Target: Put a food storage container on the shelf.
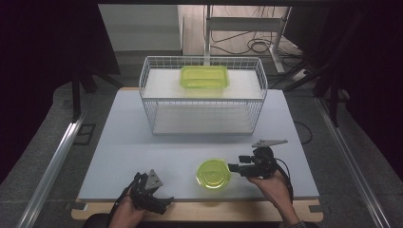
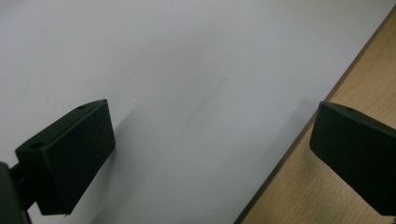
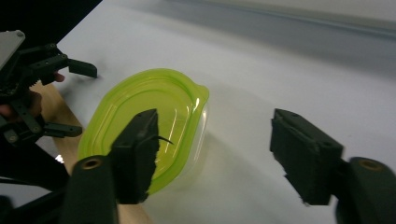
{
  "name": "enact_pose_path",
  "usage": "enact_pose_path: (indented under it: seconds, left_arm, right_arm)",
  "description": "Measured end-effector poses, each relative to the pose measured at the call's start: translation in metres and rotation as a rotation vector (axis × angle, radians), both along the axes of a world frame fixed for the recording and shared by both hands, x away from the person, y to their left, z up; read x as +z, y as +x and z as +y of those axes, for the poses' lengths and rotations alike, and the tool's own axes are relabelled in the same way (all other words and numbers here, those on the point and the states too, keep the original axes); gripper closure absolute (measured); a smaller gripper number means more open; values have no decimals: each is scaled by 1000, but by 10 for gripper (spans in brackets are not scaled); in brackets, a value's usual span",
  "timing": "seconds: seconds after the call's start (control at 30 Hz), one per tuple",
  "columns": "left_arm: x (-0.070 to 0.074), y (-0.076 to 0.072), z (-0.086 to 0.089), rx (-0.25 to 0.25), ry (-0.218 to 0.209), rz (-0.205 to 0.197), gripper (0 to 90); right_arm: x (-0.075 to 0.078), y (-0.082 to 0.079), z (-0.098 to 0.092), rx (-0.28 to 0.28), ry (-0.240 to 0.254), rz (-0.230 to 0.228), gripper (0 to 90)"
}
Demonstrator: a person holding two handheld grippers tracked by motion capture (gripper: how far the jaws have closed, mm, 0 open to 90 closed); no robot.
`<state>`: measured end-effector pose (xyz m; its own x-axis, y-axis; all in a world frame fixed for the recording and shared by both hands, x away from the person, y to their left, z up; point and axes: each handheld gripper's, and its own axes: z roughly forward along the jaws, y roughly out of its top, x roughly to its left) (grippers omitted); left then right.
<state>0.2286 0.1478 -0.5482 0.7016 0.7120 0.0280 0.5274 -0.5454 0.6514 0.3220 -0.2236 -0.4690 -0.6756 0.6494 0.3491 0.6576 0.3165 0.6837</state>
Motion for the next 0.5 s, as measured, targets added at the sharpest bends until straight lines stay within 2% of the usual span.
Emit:
enact_pose_path:
  seconds: [0.3, 0.5]
  left_arm:
    - [0, 0, 0, 2, -5, 0, 0]
    - [3, 0, 3, 17, -43, 8, 0]
  right_arm:
    - [-12, 15, 9, 44, 73, 137, 532]
    - [-20, 22, 11, 59, 113, 216, 609]
